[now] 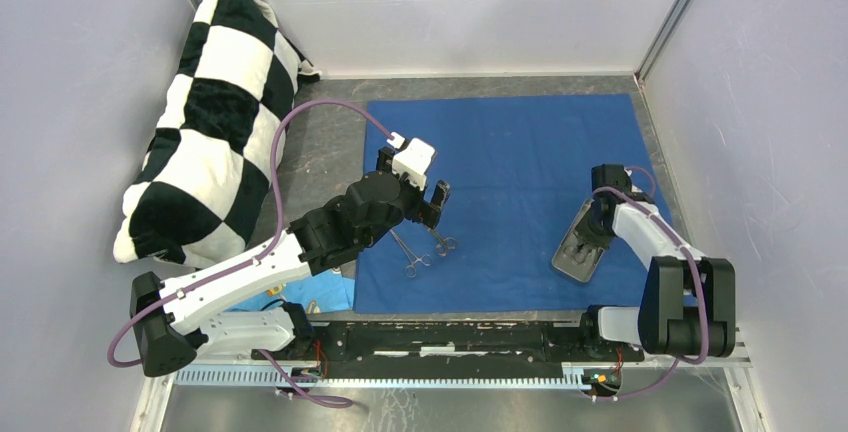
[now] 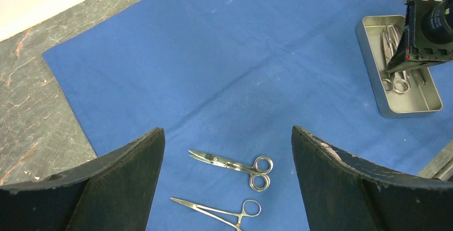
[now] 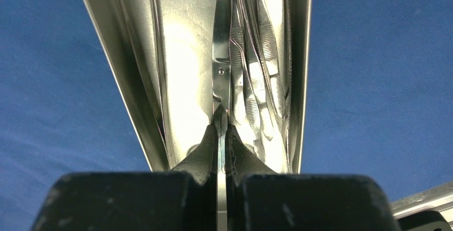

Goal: Open and lay out the surgical kit
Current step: Pick up the medical item from the container.

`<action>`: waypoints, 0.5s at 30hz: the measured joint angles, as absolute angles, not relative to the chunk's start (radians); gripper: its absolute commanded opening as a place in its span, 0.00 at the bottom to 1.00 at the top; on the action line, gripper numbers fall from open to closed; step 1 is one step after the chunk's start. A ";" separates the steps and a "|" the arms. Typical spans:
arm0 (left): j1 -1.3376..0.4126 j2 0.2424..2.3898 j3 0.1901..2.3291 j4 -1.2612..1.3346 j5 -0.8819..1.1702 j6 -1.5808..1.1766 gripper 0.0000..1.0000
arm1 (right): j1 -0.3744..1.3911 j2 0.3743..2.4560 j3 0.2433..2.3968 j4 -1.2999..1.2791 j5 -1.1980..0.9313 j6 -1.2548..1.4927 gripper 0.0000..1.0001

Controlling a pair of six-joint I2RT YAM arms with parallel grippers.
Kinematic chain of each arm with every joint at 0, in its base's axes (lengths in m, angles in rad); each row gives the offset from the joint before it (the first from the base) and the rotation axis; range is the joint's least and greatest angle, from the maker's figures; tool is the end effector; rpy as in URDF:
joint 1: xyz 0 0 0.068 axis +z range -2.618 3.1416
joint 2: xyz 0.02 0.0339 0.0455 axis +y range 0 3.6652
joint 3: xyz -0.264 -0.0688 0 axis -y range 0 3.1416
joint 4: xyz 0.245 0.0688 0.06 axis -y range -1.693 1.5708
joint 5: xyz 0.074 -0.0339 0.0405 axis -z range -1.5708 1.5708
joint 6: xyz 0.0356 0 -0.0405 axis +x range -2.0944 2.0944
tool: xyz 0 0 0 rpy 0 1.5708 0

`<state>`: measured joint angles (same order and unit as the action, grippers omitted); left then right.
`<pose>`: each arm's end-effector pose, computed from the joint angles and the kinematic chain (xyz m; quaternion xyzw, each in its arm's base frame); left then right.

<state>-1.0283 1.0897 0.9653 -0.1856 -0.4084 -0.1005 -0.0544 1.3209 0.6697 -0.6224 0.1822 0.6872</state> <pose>0.1412 -0.2068 0.3441 0.2470 0.7609 -0.1704 0.5753 0.2172 -0.0183 0.1643 0.3694 0.9131 -0.0396 0.1681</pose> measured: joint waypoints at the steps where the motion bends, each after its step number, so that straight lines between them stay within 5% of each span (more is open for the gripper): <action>1: -1.028 1.090 0.965 -0.186 -0.408 -0.101 0.94 | -0.054 1.308 0.665 -0.622 0.184 0.687 0.00; 15: -1.028 1.090 0.965 -0.186 -0.409 -0.101 0.94 | -0.054 1.163 0.616 -0.583 0.172 0.567 0.00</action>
<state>-1.0283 1.0897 0.9653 -0.1860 -0.4088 -0.1005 -0.0544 1.1629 0.6159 -0.5831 0.1719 0.5667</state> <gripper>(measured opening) 0.935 0.022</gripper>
